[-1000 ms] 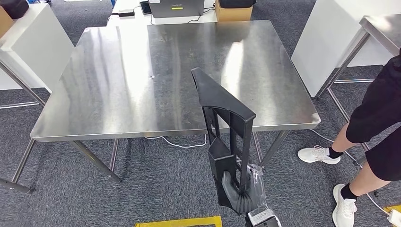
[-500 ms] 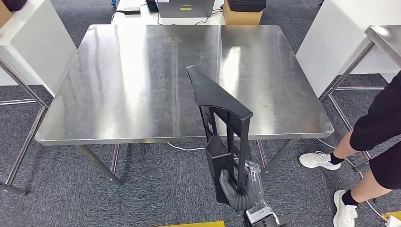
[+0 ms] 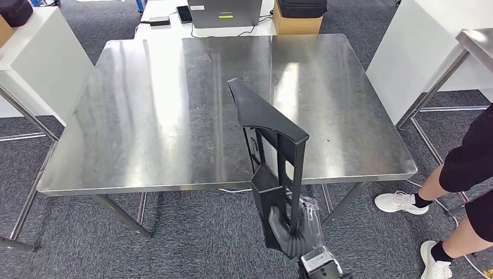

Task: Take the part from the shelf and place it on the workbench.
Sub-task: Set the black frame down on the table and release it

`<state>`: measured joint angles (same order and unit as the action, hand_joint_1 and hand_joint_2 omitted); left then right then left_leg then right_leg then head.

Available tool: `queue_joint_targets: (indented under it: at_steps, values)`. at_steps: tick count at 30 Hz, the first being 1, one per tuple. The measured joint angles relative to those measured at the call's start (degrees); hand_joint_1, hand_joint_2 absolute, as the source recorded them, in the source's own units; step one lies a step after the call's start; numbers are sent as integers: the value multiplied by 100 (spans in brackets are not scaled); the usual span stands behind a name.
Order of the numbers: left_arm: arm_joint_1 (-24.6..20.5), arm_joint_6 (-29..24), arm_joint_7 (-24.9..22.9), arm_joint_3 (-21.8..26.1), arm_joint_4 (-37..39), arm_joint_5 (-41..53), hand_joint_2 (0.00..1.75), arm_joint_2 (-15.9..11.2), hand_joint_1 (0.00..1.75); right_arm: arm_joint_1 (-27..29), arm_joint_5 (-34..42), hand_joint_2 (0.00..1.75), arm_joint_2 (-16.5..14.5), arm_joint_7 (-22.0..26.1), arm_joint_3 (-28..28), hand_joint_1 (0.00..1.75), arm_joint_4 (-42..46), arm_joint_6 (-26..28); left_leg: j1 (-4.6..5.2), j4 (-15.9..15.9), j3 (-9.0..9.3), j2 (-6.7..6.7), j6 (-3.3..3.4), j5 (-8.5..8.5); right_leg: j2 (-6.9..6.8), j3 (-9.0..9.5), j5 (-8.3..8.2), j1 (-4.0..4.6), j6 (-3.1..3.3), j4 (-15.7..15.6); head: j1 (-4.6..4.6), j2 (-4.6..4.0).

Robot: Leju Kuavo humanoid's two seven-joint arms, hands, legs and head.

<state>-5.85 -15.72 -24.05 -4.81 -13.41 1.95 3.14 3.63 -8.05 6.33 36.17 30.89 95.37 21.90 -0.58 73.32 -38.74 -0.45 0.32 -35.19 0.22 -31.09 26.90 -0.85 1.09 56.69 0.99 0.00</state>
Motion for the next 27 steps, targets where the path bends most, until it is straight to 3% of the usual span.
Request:
queue_joint_targets:
  at_steps: [1,2,4,6,9,11,21,27]
  values:
    - [5,0,-1,0,1,3,175,-3,0,8,0,175,1,0,-1,175,-2,0,-45,98,-136,7,-46,72,7,40,38,-13,-19,1,-2,0]
    - [9,1,-2,0,1,7,175,-5,0,14,1,175,1,0,-2,175,-4,0,-85,-23,-156,17,-90,263,14,92,79,-33,-47,1,-1,0]
    - [10,2,-2,0,1,11,175,-10,0,17,-6,175,-1,0,-3,175,-5,2,-150,-717,82,54,-176,783,27,201,177,-67,-128,3,1,0]
    - [0,4,3,0,2,10,175,-8,0,10,-57,175,-1,-2,-6,175,-5,30,-147,-1276,324,83,-175,991,31,240,266,-40,-224,12,30,0]
    - [-14,-4,13,2,2,-10,175,-4,0,-11,-349,175,0,-30,-9,175,-6,173,-85,-1388,368,79,-4,915,24,269,311,4,-318,-9,23,0]
    - [-13,-25,12,7,1,-32,175,-2,0,-61,-688,175,4,-121,-11,175,-7,304,-61,-1412,373,64,46,930,25,319,309,7,-332,-19,9,0]
    - [-122,127,11,9,-3,73,175,20,0,-977,-2402,175,185,-1105,-339,175,315,648,28,-1417,386,32,144,902,27,352,301,-27,-338,-130,3,0]
    - [-177,182,11,-2,-21,156,175,43,0,-1482,-3020,175,389,-1556,-586,175,458,674,31,-1417,409,31,172,909,23,347,293,-29,-428,-136,3,0]
